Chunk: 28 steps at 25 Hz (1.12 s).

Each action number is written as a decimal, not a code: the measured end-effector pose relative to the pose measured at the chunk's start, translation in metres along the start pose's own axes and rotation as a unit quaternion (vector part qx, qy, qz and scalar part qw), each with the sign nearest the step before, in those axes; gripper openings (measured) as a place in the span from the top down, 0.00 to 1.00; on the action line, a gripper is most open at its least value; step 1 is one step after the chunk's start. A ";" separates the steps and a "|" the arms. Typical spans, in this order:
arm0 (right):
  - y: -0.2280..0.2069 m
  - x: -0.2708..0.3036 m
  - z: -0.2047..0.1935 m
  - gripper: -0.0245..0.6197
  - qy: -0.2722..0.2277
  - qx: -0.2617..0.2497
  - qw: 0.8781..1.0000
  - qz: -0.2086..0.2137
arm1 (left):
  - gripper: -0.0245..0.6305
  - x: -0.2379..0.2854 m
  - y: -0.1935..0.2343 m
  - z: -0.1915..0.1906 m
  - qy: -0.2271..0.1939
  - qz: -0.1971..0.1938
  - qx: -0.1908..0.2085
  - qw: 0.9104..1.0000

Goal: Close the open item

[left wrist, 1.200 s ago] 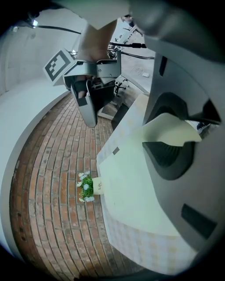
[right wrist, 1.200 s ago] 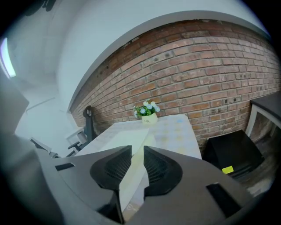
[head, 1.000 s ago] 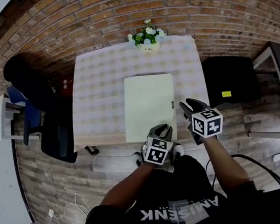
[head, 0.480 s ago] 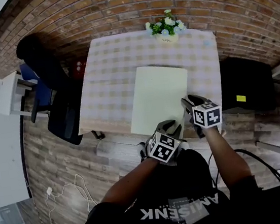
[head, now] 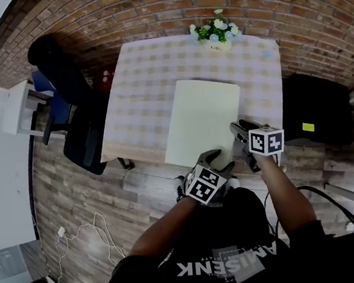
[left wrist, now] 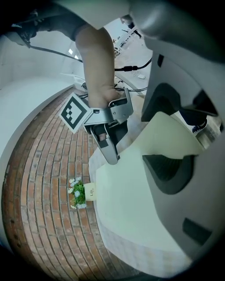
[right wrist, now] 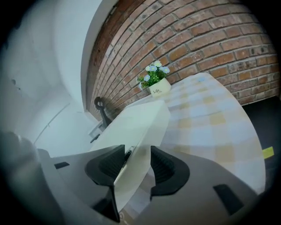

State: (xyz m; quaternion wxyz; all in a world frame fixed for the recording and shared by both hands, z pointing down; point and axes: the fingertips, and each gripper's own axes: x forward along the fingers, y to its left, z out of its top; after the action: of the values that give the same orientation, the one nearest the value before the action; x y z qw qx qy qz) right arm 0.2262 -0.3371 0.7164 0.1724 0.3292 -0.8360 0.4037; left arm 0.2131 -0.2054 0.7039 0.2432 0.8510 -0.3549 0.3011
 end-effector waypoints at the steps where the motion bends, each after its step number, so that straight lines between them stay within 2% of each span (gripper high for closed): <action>1: -0.001 0.000 0.000 0.63 0.000 0.002 1.000 0.002 | 0.58 -0.001 -0.002 0.001 0.000 -0.003 0.002 1.000; 5: -0.005 0.000 -0.001 0.59 -0.005 0.025 1.000 0.005 | 0.56 -0.007 -0.008 0.012 -0.009 -0.026 0.004 1.000; 8: -0.008 -0.001 -0.003 0.56 -0.009 0.042 0.999 0.002 | 0.52 -0.008 -0.008 0.012 -0.012 -0.048 -0.027 0.998; 11: -0.009 -0.001 -0.002 0.56 -0.008 0.037 0.999 -0.002 | 0.51 -0.009 -0.005 0.016 -0.014 -0.059 -0.063 0.996; 16: -0.009 -0.001 -0.002 0.56 -0.008 0.047 0.999 -0.007 | 0.52 -0.007 -0.002 0.012 -0.009 -0.040 -0.036 0.999; 21: -0.009 -0.002 -0.005 0.55 -0.016 0.059 0.998 -0.023 | 0.52 -0.007 -0.003 0.010 -0.005 -0.044 -0.045 0.998; 23: -0.010 -0.002 -0.004 0.55 -0.017 0.067 0.997 -0.027 | 0.52 -0.007 -0.003 0.012 -0.008 -0.058 -0.056 0.997; 28: -0.007 -0.006 -0.003 0.55 -0.013 0.073 0.996 -0.046 | 0.52 -0.023 -0.002 0.020 -0.016 -0.130 -0.093 0.987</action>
State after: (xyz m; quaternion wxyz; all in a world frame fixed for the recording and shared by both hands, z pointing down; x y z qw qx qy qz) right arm 0.2352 -0.3356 0.7187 0.1553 0.3845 -0.7905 0.4507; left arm 0.2085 -0.2057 0.6736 0.3521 0.8683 -0.2719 0.2192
